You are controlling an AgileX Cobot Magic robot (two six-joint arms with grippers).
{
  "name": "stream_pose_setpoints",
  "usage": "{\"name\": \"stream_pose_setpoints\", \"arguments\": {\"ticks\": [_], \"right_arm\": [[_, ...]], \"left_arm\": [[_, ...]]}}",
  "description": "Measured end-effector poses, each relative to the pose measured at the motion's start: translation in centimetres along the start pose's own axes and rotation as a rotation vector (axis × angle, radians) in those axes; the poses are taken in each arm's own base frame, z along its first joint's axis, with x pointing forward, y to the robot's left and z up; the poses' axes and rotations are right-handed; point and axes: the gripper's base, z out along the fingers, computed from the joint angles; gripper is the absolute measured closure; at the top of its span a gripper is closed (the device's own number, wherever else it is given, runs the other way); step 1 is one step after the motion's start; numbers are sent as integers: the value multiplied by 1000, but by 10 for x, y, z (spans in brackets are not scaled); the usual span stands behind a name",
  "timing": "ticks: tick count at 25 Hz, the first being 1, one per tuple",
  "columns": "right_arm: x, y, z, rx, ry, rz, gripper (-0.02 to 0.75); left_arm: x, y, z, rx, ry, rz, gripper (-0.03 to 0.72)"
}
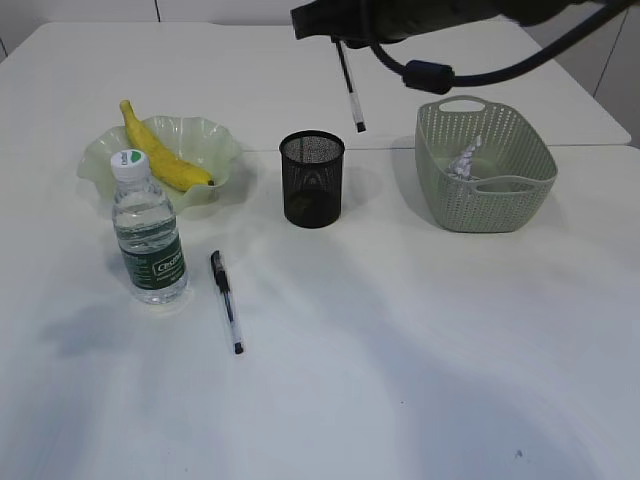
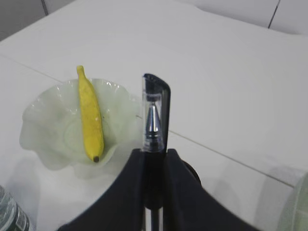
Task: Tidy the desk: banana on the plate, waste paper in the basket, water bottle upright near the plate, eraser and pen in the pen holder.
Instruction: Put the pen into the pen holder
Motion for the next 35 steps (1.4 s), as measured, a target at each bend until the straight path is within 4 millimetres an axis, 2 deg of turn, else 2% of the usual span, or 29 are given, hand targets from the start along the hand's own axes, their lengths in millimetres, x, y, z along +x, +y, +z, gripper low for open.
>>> {"name": "stream_pose_setpoints", "arguments": {"ticks": [7,12,19,26,35], "right_arm": [[24,-8,47,-10,-89,26,687],[41,-17,70,-6,-123,48,687],[57,-25,92,-13,-215,67,687],[72,-23,110,-33,-279,77,687],[85,-21,120,-39,-272,80,687]], "left_arm": [[0,0,0,0,0,0,235],[0,0,0,0,0,0,235],[0,0,0,0,0,0,235],[0,0,0,0,0,0,235],[0,0,0,0,0,0,241]]}}
